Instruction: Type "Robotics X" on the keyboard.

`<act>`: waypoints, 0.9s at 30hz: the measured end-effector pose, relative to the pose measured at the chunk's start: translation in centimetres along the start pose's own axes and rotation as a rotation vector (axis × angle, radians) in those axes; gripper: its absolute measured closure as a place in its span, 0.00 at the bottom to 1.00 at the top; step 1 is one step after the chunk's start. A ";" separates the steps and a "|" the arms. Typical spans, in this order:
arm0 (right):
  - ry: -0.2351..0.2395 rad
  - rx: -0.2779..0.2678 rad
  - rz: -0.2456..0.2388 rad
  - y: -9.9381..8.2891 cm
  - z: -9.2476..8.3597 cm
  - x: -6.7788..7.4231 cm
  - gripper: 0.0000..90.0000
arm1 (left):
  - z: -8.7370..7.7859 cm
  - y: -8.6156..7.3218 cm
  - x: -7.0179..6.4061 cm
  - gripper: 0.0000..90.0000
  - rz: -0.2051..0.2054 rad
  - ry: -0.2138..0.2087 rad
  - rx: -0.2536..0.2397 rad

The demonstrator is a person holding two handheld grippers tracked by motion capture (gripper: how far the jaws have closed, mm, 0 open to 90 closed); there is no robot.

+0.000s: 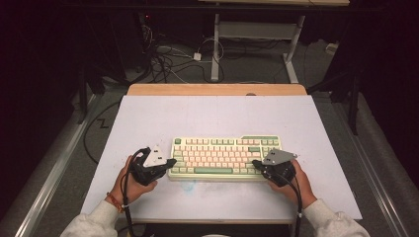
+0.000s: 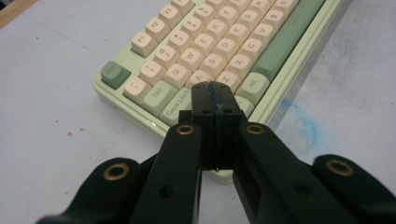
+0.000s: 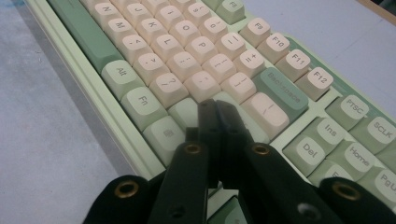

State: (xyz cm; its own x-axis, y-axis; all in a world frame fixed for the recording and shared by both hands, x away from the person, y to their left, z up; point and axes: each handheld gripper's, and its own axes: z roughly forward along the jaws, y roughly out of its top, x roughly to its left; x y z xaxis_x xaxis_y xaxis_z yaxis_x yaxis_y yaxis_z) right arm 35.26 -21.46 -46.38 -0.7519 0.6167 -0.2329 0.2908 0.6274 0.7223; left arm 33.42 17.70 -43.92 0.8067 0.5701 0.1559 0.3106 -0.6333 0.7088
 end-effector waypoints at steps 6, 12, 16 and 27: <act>0.001 0.004 0.001 0.0 0.0 0.0 1.00 | 0.8 0.9 0.1 0.98 0.012 -0.013 0.004; 0.002 0.003 -0.007 0.0 0.0 0.0 1.00 | 1.7 1.9 0.2 0.98 0.023 -0.032 0.012; 0.001 0.003 -0.005 0.0 0.0 0.0 1.00 | 2.2 2.5 0.1 0.98 0.037 -0.038 0.017; -0.005 0.002 -0.009 0.0 0.0 0.1 1.00 | 3.3 3.3 -0.1 0.98 0.060 -0.050 0.035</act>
State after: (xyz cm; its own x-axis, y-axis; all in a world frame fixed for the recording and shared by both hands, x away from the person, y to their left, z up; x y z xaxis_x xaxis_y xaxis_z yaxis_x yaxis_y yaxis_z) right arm 35.17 -21.39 -46.41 -0.7518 0.6132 -0.2424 0.2851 0.6337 0.7191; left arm 36.05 13.86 -43.86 0.8485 0.5037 0.1622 0.2772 -0.6842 0.6745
